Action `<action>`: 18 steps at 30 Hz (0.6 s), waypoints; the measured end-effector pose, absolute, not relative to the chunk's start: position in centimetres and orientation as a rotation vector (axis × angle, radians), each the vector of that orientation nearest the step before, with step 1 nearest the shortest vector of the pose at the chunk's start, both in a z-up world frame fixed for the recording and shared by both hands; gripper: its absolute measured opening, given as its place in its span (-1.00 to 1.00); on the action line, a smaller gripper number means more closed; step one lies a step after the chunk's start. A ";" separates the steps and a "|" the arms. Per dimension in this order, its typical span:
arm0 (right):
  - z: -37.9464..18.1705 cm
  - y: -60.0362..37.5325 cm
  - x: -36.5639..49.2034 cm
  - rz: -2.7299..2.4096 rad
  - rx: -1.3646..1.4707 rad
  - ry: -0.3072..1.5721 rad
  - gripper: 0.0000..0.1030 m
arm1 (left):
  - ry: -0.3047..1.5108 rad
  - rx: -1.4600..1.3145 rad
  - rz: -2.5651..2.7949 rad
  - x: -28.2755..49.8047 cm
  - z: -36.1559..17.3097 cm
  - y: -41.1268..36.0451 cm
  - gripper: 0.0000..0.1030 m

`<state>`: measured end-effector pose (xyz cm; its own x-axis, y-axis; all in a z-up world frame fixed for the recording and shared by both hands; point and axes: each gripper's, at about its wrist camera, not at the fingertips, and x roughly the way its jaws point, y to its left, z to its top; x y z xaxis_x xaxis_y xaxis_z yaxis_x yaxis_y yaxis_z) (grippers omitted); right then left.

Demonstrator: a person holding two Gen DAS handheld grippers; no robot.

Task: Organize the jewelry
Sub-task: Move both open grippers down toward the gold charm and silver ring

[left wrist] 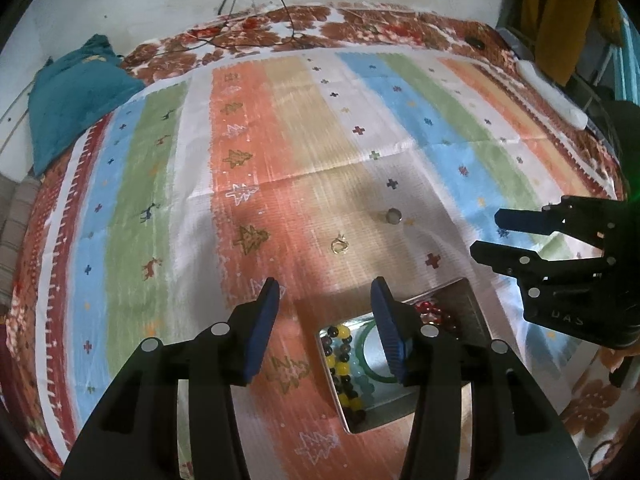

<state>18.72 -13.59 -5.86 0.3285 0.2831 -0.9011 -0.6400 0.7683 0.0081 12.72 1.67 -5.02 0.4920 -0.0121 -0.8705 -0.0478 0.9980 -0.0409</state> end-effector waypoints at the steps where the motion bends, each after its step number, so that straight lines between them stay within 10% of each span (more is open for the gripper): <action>1: -6.0 -13.5 18.9 0.630 -0.387 1.080 -0.16 | 1.061 -0.058 0.017 12.9 -5.1 1.6 -0.07; 18: -9.0 -12.0 22.3 0.662 -0.405 1.146 -0.16 | 1.137 0.021 -0.095 17.0 -8.4 1.1 -0.08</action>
<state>22.29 -12.04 -8.98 0.2554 0.2727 -0.9276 -0.6672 0.7441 0.0350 17.02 1.09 -8.43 0.4170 -0.0645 -0.9066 0.0863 0.9958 -0.0311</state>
